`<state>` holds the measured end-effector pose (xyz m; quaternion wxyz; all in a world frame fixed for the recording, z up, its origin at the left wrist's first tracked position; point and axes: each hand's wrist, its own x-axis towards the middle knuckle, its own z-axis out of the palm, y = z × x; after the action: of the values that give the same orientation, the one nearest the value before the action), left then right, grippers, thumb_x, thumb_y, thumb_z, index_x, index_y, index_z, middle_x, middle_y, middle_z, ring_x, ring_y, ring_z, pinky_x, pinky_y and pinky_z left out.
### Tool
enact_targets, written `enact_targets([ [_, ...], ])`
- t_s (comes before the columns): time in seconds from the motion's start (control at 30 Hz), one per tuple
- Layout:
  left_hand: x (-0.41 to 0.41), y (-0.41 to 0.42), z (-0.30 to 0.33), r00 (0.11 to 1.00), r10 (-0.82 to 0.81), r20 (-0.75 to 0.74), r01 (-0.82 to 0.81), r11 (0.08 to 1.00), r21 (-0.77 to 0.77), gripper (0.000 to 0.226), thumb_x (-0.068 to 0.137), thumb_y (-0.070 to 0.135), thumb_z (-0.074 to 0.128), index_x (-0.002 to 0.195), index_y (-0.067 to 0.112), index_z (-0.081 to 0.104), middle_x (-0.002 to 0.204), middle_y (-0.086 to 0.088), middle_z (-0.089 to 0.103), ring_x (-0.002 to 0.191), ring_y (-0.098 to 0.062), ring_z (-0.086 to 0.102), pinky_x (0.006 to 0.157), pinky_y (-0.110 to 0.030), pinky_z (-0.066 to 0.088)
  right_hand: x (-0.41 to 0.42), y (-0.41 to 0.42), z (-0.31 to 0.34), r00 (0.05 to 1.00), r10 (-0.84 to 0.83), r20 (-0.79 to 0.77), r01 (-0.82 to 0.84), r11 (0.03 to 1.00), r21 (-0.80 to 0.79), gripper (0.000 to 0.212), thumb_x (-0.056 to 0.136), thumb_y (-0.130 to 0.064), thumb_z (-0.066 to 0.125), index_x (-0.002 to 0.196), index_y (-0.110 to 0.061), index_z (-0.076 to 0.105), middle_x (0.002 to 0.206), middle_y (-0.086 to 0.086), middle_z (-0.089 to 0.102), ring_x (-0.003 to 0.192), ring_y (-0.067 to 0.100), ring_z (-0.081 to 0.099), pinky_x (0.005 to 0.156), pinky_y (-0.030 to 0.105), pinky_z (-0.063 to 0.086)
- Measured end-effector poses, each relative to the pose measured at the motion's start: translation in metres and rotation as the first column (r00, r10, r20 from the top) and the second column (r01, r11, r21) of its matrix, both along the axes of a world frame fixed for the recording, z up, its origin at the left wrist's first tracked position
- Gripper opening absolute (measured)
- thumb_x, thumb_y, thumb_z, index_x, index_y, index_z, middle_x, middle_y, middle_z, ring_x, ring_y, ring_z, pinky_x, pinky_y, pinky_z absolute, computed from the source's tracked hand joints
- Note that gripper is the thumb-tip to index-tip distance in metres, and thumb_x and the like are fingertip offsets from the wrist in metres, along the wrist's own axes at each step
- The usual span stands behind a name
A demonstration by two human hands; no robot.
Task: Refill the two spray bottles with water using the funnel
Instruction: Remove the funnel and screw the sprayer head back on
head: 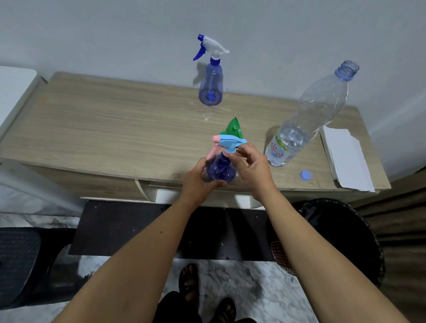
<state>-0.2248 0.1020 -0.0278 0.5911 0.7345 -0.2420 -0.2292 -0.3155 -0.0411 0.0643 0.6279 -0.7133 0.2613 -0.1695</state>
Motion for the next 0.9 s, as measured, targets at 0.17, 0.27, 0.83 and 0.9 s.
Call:
enact_targets([
  [0.17,-0.001,0.0,0.003,1.0,0.007,-0.02,-0.008,1.0,-0.018,0.084,0.055,0.044,0.095,0.128,0.06,0.057,0.127,0.016,0.072,0.12,-0.012,0.07,0.105,-0.049,0.057,-0.001,-0.003,0.003,0.997,0.041,-0.068,-0.042,0.999,-0.005,0.024,0.097,-0.01,0.074,0.121,-0.006,0.071,0.11,0.004,0.077,0.096,0.002,0.072,0.089,0.02,0.057],
  [0.27,-0.001,0.0,0.004,0.999,0.001,-0.039,-0.002,0.999,-0.035,0.09,0.059,0.034,0.096,0.138,0.047,0.057,0.132,0.01,0.072,0.122,-0.013,0.07,0.107,-0.048,0.056,0.0,-0.002,0.005,0.996,0.043,-0.077,-0.044,0.999,-0.006,0.028,0.096,-0.009,0.076,0.123,-0.009,0.072,0.115,0.008,0.078,0.103,0.01,0.075,0.092,0.026,0.059],
  [0.83,-0.001,-0.004,-0.003,0.994,-0.01,-0.112,0.006,0.999,-0.033,0.089,0.066,-0.001,0.094,0.144,0.004,0.052,0.145,-0.007,0.063,0.131,-0.016,0.064,0.111,-0.033,0.051,0.001,-0.023,0.01,0.974,0.193,-0.118,-0.213,0.957,-0.195,0.031,0.093,-0.023,0.081,0.123,-0.019,0.074,0.111,0.006,0.078,0.101,0.014,0.073,0.097,0.042,0.058],
  [0.9,-0.001,-0.004,-0.003,0.994,-0.011,-0.109,0.009,1.0,-0.023,0.089,0.066,-0.005,0.094,0.144,0.002,0.051,0.145,-0.008,0.063,0.132,-0.018,0.064,0.111,-0.034,0.051,0.0,-0.022,0.01,0.974,0.203,-0.099,-0.219,0.956,-0.193,0.032,0.091,-0.029,0.081,0.121,-0.024,0.074,0.114,0.006,0.078,0.109,0.026,0.073,0.102,0.051,0.057],
])
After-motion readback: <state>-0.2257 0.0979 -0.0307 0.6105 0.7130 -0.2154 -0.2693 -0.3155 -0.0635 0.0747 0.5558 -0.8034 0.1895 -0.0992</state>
